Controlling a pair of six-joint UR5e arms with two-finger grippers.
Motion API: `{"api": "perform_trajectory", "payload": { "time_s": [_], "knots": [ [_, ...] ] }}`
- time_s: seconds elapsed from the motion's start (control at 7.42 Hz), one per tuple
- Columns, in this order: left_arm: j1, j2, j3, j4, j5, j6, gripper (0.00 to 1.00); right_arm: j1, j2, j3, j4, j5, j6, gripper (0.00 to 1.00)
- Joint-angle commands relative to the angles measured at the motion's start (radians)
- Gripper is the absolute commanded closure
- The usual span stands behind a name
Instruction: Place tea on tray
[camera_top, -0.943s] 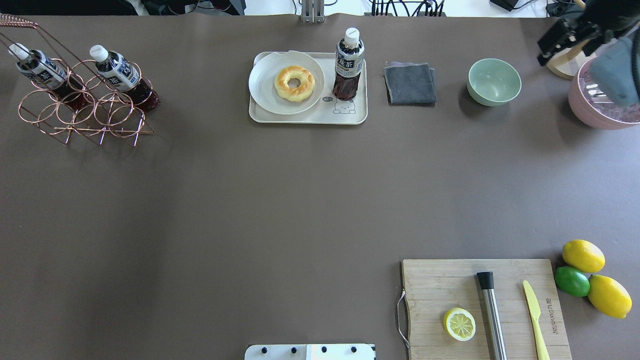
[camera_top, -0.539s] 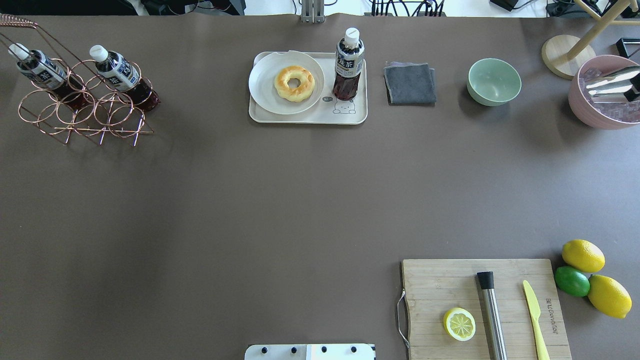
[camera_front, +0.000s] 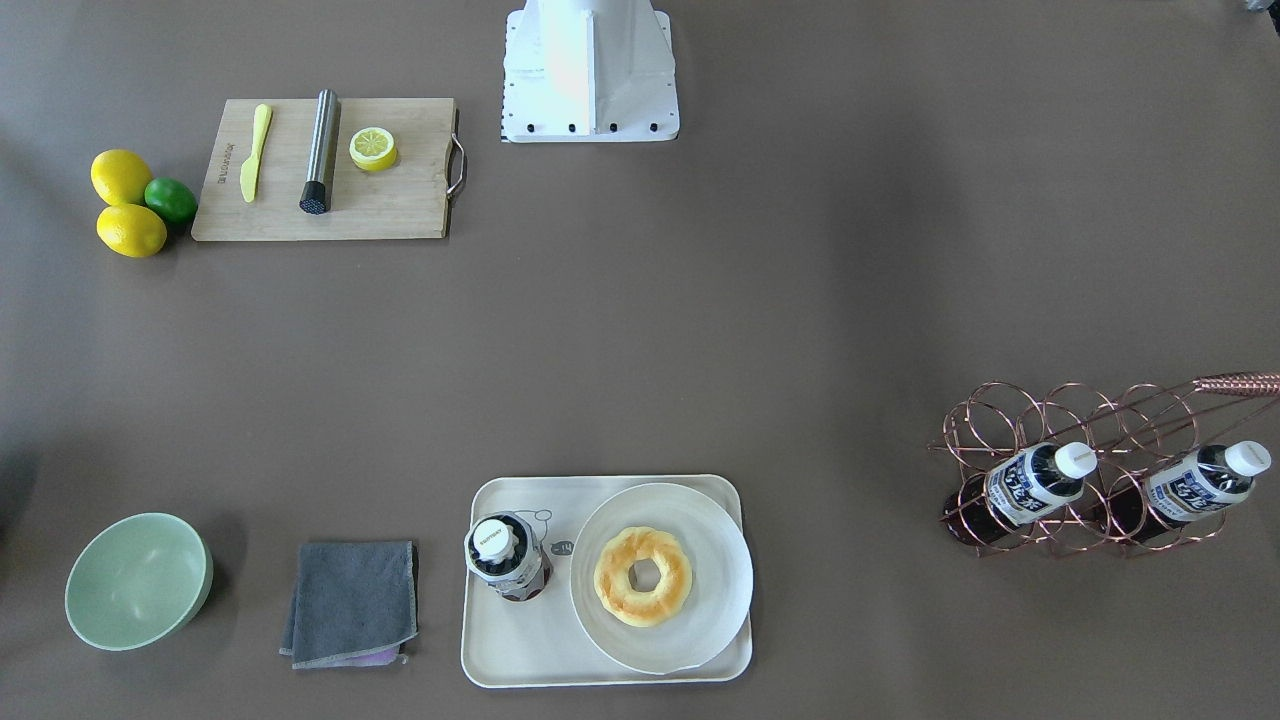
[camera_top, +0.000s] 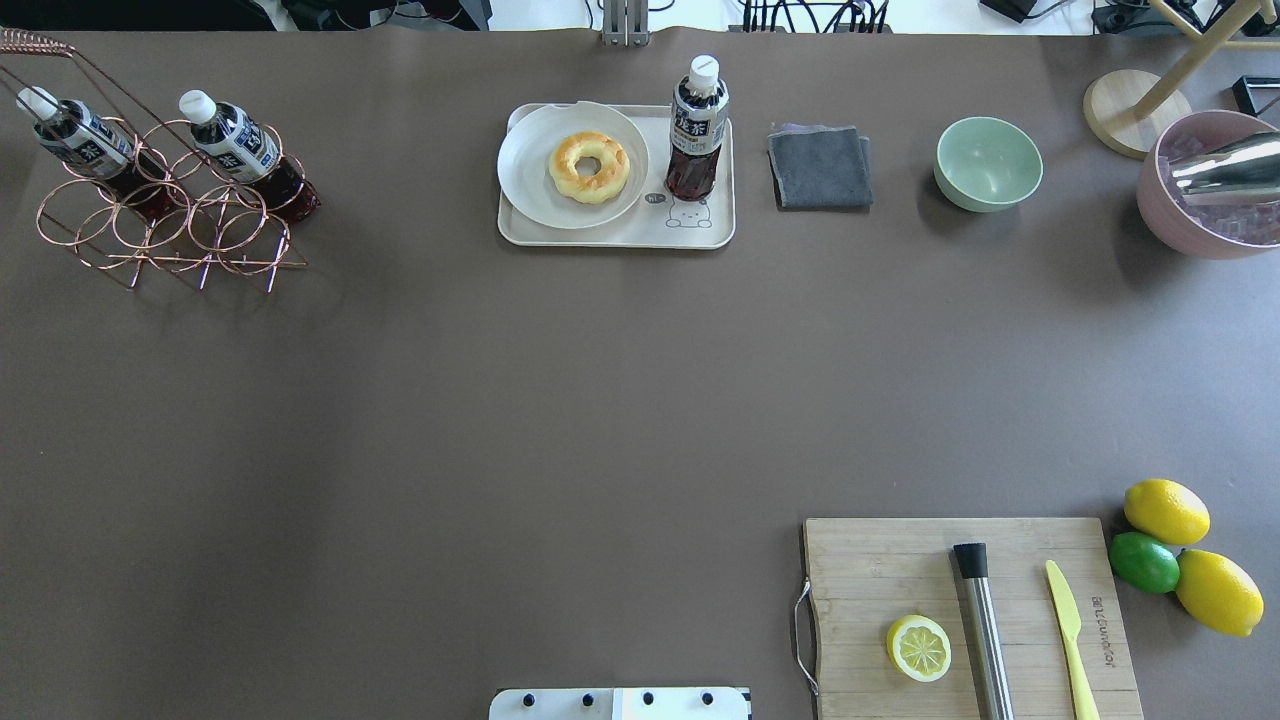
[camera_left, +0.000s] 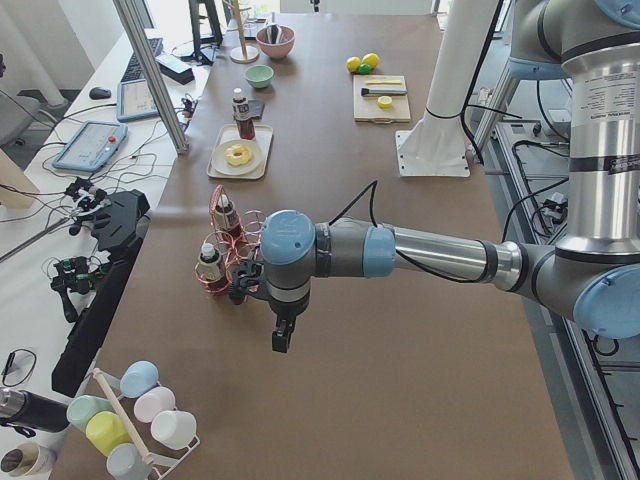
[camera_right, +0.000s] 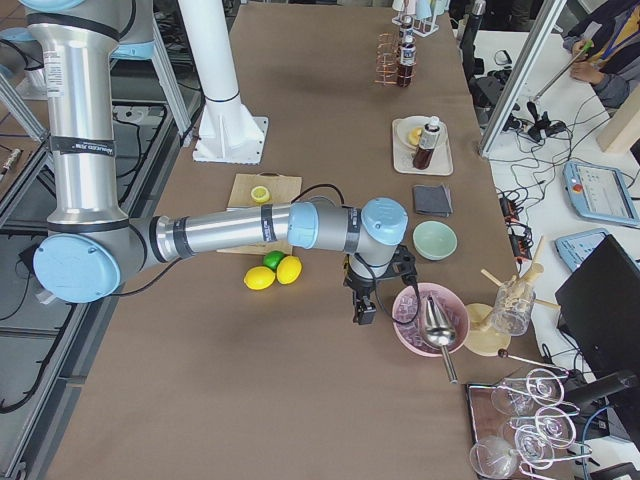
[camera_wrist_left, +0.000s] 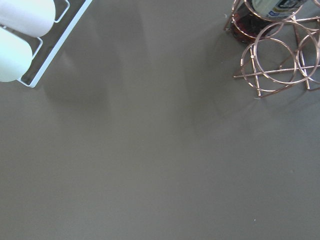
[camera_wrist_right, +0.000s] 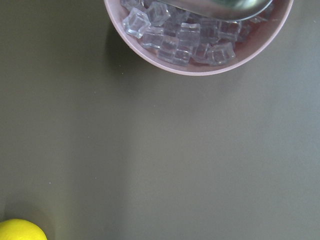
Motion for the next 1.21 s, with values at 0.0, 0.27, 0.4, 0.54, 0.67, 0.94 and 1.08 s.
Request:
{"api": "perform_trajectory", "payload": {
  "time_s": [0.0,0.27,0.4,0.54,0.67,0.94,1.08],
  "knots": [
    [-0.005,0.012,-0.006,-0.012,0.011,0.002,0.03,0.04,-0.043,0.007,0.018,0.013,-0.014,0.0],
    [-0.005,0.015,-0.005,-0.012,0.011,0.0,0.03,0.041,-0.043,0.004,0.018,0.013,-0.009,0.0],
    [-0.007,0.017,-0.005,-0.012,0.011,0.0,0.03,0.041,-0.044,0.002,0.018,0.017,-0.009,0.0],
    [-0.007,0.017,-0.003,-0.012,0.009,0.003,0.03,0.04,-0.043,0.005,0.018,0.019,-0.009,0.0],
    [-0.011,0.019,-0.033,-0.01,0.011,0.002,0.03,0.041,-0.041,0.01,0.018,0.02,-0.009,0.0],
    [-0.011,0.02,-0.029,-0.01,0.011,0.002,0.03,0.041,-0.041,0.011,0.018,0.02,-0.011,0.0],
    [-0.011,0.026,-0.029,-0.01,0.011,0.002,0.03,0.041,-0.041,0.013,0.018,0.022,-0.009,0.0]
  ]
}}
